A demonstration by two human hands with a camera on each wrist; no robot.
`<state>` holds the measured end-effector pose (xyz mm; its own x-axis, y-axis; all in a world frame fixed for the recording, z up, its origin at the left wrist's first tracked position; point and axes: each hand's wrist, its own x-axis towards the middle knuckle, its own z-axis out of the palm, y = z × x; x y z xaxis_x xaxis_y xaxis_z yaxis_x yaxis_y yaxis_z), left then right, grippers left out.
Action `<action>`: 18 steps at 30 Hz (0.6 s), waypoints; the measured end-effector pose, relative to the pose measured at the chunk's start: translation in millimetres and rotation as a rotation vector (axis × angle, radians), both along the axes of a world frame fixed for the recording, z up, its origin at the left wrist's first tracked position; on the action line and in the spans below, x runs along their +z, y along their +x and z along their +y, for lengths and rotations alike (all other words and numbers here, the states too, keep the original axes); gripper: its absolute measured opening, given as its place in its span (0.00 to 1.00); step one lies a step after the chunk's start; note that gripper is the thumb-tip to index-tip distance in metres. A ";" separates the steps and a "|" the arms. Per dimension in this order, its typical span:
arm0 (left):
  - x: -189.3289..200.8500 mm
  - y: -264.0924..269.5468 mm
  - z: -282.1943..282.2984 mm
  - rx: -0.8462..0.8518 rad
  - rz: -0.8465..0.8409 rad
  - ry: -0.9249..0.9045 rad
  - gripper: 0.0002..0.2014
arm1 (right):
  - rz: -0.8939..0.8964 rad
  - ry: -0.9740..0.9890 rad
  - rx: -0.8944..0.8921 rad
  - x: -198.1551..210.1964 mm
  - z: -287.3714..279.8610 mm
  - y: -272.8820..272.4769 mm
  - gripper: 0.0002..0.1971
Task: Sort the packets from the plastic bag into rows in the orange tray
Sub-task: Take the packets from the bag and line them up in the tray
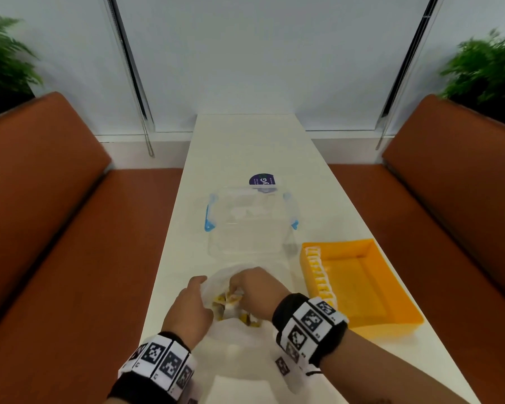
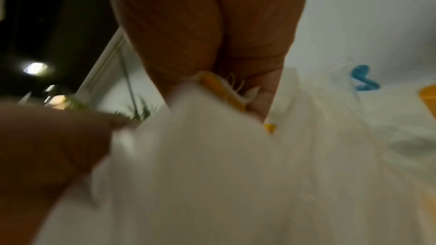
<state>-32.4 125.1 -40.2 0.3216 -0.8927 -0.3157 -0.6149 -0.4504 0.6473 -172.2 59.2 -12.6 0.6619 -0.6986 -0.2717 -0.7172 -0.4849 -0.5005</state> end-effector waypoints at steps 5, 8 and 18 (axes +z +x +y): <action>11.5 -3.5 0.6 0.053 -0.080 -0.035 0.36 | -0.375 0.369 -0.226 29.3 -14.0 -30.2 0.11; 40.7 -22.6 -0.8 0.103 0.036 -0.399 0.28 | -0.552 0.554 -0.268 45.5 -22.2 -51.8 0.13; 69.7 -126.5 -32.4 0.179 1.377 -0.177 0.39 | -0.680 0.734 -0.183 82.4 -41.6 -108.4 0.14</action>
<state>-158.9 92.7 29.5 -0.0383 -0.9339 -0.3556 0.6096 -0.3038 0.7322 -280.6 17.7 69.8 0.7356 -0.6168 -0.2802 -0.2020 0.1950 -0.9598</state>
